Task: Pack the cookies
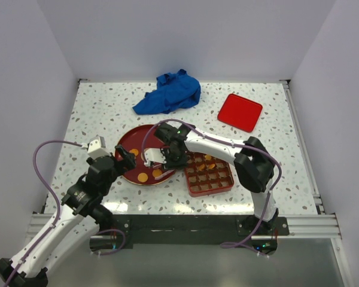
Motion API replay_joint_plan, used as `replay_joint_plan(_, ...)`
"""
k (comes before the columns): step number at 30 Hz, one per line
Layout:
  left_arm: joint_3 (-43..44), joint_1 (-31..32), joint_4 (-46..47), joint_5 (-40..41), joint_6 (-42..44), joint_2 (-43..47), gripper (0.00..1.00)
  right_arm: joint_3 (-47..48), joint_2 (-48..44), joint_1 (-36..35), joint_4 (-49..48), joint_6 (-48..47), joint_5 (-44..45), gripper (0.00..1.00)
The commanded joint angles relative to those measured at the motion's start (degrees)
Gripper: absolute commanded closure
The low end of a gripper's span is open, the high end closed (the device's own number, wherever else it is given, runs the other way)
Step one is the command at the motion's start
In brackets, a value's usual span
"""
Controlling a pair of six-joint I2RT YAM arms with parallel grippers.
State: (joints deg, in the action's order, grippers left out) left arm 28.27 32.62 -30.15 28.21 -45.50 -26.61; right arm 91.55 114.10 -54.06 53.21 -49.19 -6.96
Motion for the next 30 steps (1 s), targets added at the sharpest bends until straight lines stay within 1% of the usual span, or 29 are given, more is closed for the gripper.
replay_joint_plan(1, 1.79, -0.37, 0.88, 1.59, -0.74, 0.24, 0.00, 2.50, -0.11, -0.52, 0.40, 0.67, 0.28, 0.56)
replay_joint_plan(7, 1.70, -0.37, 1.59, 1.59, -0.56, -0.20, 0.00, 2.58, 0.06, -0.43, 0.66, 0.94, 0.37, 0.57)
replay_joint_plan(16, 1.79, -0.37, 2.38, 1.32, -0.12, -0.64, 0.00, 2.85, -1.43, -0.52, 0.40, 2.43, -1.12, 0.69)
replay_joint_plan(21, 1.70, -0.37, 3.08, 0.80, 0.05, -0.90, 0.00, 2.76, -3.88, -0.43, -0.12, 4.10, -2.44, 0.75)
replay_joint_plan(30, 1.88, -0.37, 3.61, 0.36, 0.23, -1.16, 0.00, 0.22, -9.60, 0.18, 0.40, 6.56, -4.55, 0.79)
